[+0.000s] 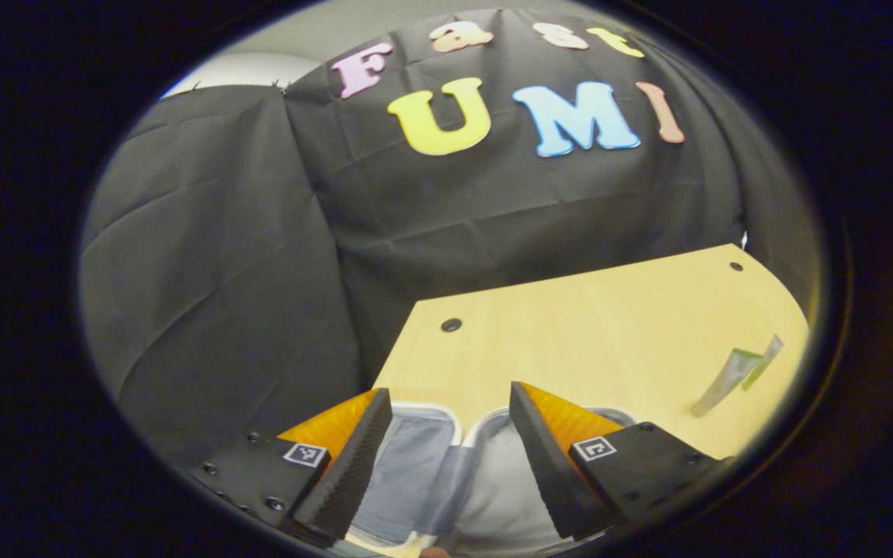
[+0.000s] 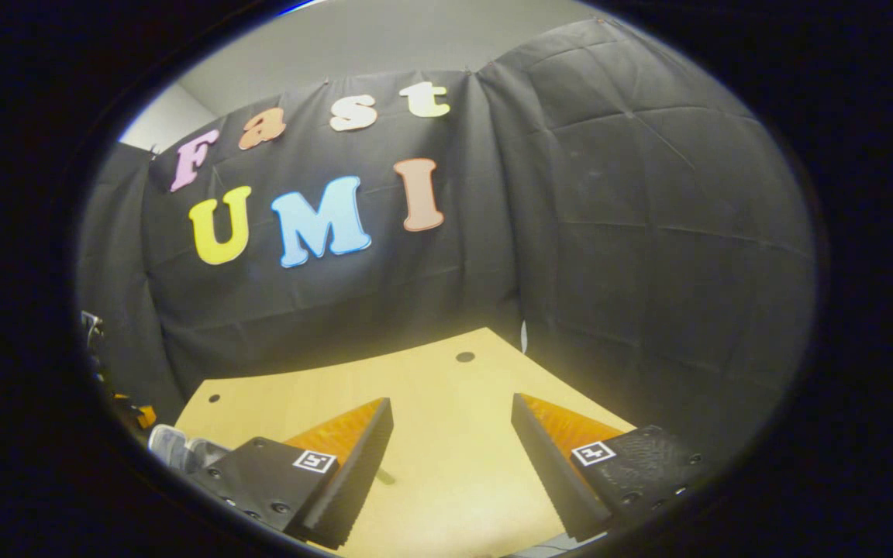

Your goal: First open the suitcase, pack the skin care products into it, and then close the suitcase.

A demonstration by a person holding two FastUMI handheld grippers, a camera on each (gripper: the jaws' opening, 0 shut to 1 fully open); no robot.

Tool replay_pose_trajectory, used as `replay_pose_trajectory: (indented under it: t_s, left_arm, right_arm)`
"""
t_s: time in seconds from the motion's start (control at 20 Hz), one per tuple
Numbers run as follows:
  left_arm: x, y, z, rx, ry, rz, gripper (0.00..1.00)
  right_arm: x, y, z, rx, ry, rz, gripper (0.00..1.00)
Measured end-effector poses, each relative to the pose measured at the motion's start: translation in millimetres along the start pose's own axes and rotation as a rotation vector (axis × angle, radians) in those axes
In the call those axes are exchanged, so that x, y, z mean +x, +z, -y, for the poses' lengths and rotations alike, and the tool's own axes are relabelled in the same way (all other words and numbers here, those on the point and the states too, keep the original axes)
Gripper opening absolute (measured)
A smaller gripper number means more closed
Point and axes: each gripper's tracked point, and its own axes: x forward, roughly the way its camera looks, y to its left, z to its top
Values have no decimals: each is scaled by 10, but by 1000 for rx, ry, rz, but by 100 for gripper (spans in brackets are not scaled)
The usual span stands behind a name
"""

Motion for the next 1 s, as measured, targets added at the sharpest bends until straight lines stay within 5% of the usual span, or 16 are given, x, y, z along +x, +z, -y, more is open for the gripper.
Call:
replay_pose_trajectory:
  t_s: [0.45, 0.55, 0.6, 1.0]
  left_arm:
    - [-715, 818, 1516, -14, -104, 219, 96]
    - [-841, 888, 1745, -24, -122, 239, 99]
    - [-883, 884, 1860, -37, -131, 241, 98]
    - [-840, 388, 3028, -26, -309, 151, 99]
  right_arm:
    - [-3, -72, -164, -159, 108, 0, 94]
    - [3, -84, -161, -189, 125, 0, 88]
    - [12, -100, -153, -196, 129, -3, 94]
    - [109, -75, 175, -180, 78, -36, 95]
